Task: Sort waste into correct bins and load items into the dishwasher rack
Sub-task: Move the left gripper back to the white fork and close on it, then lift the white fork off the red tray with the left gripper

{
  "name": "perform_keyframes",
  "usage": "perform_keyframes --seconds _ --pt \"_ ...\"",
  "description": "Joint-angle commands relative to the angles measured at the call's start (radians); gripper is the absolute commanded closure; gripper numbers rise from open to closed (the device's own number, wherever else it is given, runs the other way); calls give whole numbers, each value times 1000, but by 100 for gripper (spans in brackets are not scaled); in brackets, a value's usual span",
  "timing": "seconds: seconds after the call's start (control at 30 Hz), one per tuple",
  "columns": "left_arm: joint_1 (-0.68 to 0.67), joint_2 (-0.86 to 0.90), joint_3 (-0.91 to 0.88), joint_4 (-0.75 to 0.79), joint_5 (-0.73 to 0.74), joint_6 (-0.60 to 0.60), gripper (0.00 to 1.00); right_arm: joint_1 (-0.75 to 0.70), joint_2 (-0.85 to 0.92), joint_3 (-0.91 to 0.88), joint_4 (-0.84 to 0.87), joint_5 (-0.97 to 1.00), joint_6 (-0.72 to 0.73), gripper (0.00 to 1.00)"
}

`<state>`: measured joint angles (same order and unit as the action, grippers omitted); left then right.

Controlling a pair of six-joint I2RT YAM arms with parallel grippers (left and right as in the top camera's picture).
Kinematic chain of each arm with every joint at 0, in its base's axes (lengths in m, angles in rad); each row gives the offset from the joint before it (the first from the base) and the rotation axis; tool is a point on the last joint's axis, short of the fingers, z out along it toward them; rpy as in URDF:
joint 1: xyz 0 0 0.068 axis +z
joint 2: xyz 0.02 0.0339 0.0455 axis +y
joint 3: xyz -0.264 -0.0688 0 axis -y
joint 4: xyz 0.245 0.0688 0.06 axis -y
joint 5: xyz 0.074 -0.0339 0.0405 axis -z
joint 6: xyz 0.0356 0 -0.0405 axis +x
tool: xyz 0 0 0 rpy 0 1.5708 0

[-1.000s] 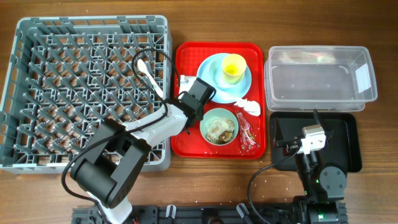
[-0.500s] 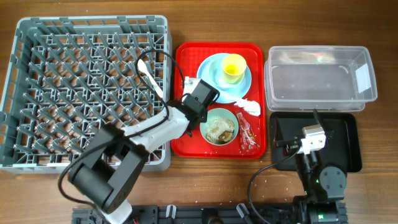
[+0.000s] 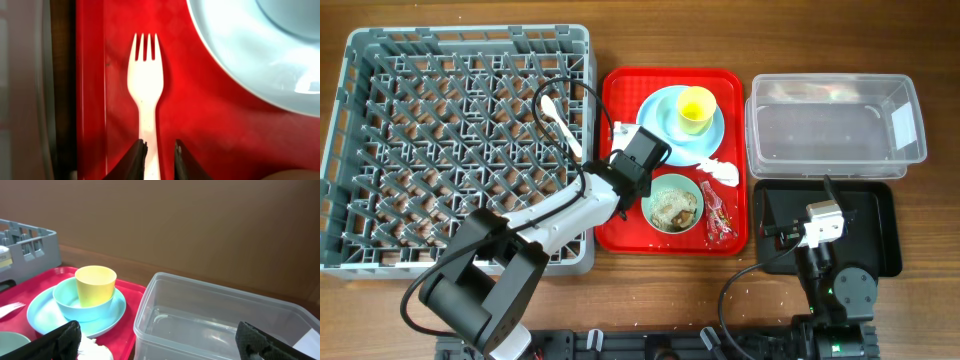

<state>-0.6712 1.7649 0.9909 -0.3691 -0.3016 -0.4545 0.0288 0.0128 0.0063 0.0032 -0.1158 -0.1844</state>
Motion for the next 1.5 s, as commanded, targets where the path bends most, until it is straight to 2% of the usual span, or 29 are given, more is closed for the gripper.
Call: perform_keyframes --seconds 0.0,0.27,0.37,0.43,0.53,0.73,0.97,1.13,1.27,1.3,1.33,1.37,1.4,1.47 --pt "9 6 -8 32 -57 1 78 -4 -3 -1 3 -5 0 0" --pt "27 150 -7 178 -176 1 75 -4 -3 -1 3 -5 0 0" --pt "58 179 -8 202 -61 1 75 -4 -3 -1 3 -5 0 0" --pt "59 226 -8 201 -42 1 76 -4 -3 -1 3 -5 0 0" --pt "55 242 -7 196 9 2 87 -4 -3 -1 3 -5 1 0" --pt "13 158 -7 68 43 2 96 -4 -3 -1 3 -5 0 0" --pt "12 47 -7 -92 44 0 96 -4 -3 -1 3 -5 1 0" --pt "12 -14 -7 -104 45 -8 96 -4 -3 -1 3 -5 1 0" --pt "13 -17 -7 -140 203 -33 85 -4 -3 -1 3 -5 1 0" --pt "17 -22 -7 -141 216 -33 75 -4 -3 -1 3 -5 1 0" --pt "24 -35 -7 -140 217 -34 71 -4 -3 -1 3 -5 0 0" --pt "37 -60 -7 -139 240 -34 60 -4 -3 -1 3 -5 0 0" --pt "44 -76 -7 -133 253 -47 54 -4 -3 -1 3 -5 0 0" --pt "65 -97 -7 -85 248 -59 53 -4 -3 -1 3 -5 1 0"
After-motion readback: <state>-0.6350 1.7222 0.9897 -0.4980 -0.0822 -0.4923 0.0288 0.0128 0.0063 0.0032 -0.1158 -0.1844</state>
